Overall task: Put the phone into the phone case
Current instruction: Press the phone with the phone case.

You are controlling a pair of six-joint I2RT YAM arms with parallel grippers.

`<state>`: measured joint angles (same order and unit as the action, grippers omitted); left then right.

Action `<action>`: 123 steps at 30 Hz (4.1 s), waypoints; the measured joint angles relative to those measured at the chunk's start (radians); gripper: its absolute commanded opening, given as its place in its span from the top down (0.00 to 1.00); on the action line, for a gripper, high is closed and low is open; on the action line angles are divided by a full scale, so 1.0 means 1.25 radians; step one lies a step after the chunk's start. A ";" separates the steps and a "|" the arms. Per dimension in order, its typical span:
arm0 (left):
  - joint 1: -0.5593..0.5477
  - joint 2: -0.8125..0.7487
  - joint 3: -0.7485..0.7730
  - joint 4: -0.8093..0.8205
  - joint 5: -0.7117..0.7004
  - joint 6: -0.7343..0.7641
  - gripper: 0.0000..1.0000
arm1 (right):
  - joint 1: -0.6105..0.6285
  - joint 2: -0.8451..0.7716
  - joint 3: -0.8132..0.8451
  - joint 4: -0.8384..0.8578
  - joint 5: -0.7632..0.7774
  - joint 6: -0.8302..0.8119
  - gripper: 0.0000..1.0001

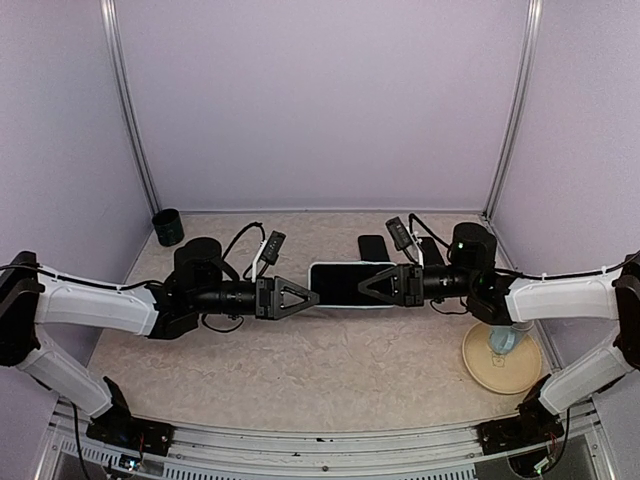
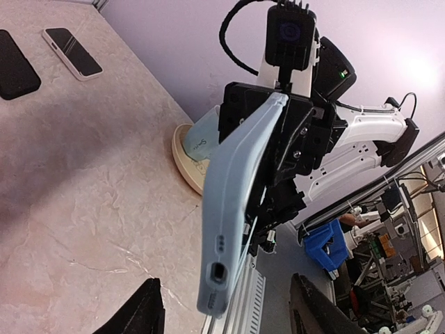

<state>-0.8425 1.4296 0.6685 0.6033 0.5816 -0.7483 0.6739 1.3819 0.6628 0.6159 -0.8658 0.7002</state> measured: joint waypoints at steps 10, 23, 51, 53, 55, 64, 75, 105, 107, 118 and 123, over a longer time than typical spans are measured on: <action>-0.010 0.036 0.015 0.007 0.000 -0.005 0.68 | 0.016 0.006 0.008 -0.031 0.031 -0.024 1.00; -0.007 0.049 0.015 0.014 0.013 -0.002 1.00 | 0.022 0.006 0.012 -0.037 0.036 -0.040 1.00; -0.023 -0.043 -0.017 0.051 0.031 0.048 0.91 | -0.007 0.077 0.003 0.230 -0.093 0.255 1.00; -0.025 -0.048 -0.019 0.050 0.030 0.051 0.87 | -0.006 0.077 0.003 0.237 -0.096 0.262 1.00; -0.027 -0.052 -0.019 0.050 0.030 0.054 0.83 | -0.005 0.077 0.003 0.244 -0.098 0.270 1.00; -0.021 -0.092 -0.043 0.031 0.034 0.099 0.60 | -0.023 0.077 -0.013 0.255 -0.099 0.311 1.00; -0.022 -0.161 -0.047 0.004 0.025 0.141 0.28 | -0.041 0.078 -0.025 0.222 -0.066 0.309 1.00; -0.114 -0.243 0.079 -0.358 -0.331 0.472 0.01 | -0.004 0.061 0.111 -0.257 -0.023 -0.062 1.00; -0.114 -0.219 0.124 -0.390 -0.315 0.486 0.01 | 0.005 0.061 0.123 -0.289 -0.029 -0.099 1.00; -0.114 -0.179 0.154 -0.467 -0.253 0.518 0.01 | 0.078 0.048 0.138 -0.400 -0.048 -0.255 1.00; -0.114 -0.164 0.154 -0.472 -0.225 0.519 0.01 | 0.087 0.019 0.138 -0.404 -0.055 -0.279 1.00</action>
<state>-0.9844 1.2243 0.8616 0.0132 0.3000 -0.0994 0.7826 1.4055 0.8352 0.1104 -0.9340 0.3519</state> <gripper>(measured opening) 0.989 0.102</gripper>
